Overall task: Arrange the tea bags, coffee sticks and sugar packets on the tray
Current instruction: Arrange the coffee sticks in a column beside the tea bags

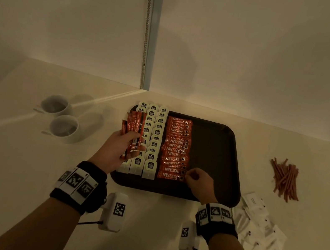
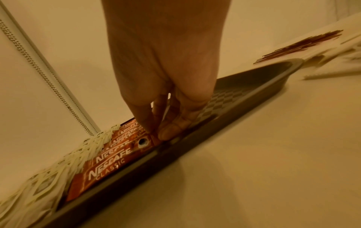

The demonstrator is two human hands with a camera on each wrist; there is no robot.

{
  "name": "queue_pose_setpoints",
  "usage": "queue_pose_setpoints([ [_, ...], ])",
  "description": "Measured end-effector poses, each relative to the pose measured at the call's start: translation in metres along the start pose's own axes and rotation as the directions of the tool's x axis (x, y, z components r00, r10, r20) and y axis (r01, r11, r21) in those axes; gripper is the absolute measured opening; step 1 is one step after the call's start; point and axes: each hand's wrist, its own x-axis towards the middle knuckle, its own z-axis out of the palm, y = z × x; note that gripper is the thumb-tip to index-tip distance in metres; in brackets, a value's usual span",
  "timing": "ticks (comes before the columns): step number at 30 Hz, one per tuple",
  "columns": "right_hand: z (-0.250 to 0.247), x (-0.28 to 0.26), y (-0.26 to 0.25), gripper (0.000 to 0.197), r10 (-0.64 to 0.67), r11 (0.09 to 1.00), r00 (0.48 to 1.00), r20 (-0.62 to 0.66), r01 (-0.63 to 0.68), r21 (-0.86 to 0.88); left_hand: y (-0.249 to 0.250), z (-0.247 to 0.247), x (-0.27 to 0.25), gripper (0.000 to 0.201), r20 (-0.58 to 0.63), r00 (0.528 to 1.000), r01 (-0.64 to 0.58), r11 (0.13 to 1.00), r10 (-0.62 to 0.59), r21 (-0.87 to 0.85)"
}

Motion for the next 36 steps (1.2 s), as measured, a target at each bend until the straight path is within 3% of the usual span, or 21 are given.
queue_pose_setpoints([
  [5, 0.002, 0.0, 0.0, 0.006, 0.013, 1.0, 1.0, 0.003, -0.013, -0.001, -0.002, 0.002, -0.001, 0.014, 0.016, 1.0, -0.016, 1.0, 0.016, 0.01],
  [14, -0.004, -0.001, -0.006, 0.008, 0.057, 0.998, 0.998, -0.013, -0.057, -0.004, -0.005, 0.005, 0.0, 0.032, 0.047, 0.998, -0.053, 0.965, 0.042, 0.257],
  [17, -0.015, -0.007, -0.036, 0.013, -0.015, 0.972, 1.0, -0.022, 0.02, 0.234, 0.0, 0.01, -0.002, 0.022, 0.063, 0.995, -0.09, 0.923, 0.072, 0.375],
  [20, -0.027, -0.019, -0.084, 0.032, -0.169, 0.775, 0.977, 0.127, 0.052, 0.629, 0.004, 0.016, -0.001, 0.012, 0.124, 0.984, -0.171, 0.858, 0.126, 0.485],
  [23, -0.03, -0.024, -0.111, 0.033, -0.29, 0.705, 0.927, 0.239, 0.038, 0.708, 0.008, 0.021, -0.002, 0.013, 0.174, 0.967, -0.251, 0.807, 0.186, 0.535],
  [26, -0.029, -0.024, -0.113, 0.021, -0.328, 0.682, 0.91, 0.255, 0.042, 0.73, 0.012, 0.023, -0.007, 0.009, 0.24, 0.944, -0.321, 0.805, 0.228, 0.498],
  [30, -0.028, -0.024, -0.11, 0.021, -0.38, 0.729, 0.919, 0.101, 0.231, 0.644, 0.014, 0.021, -0.009, 0.011, 0.199, 0.965, -0.211, 0.955, 0.17, 0.208],
  [36, -0.025, -0.027, -0.112, 0.02, -0.381, 0.621, 0.921, -0.084, 0.322, 0.715, 0.014, 0.022, -0.01, 0.01, 0.139, 0.979, -0.161, 0.984, 0.149, 0.077],
])
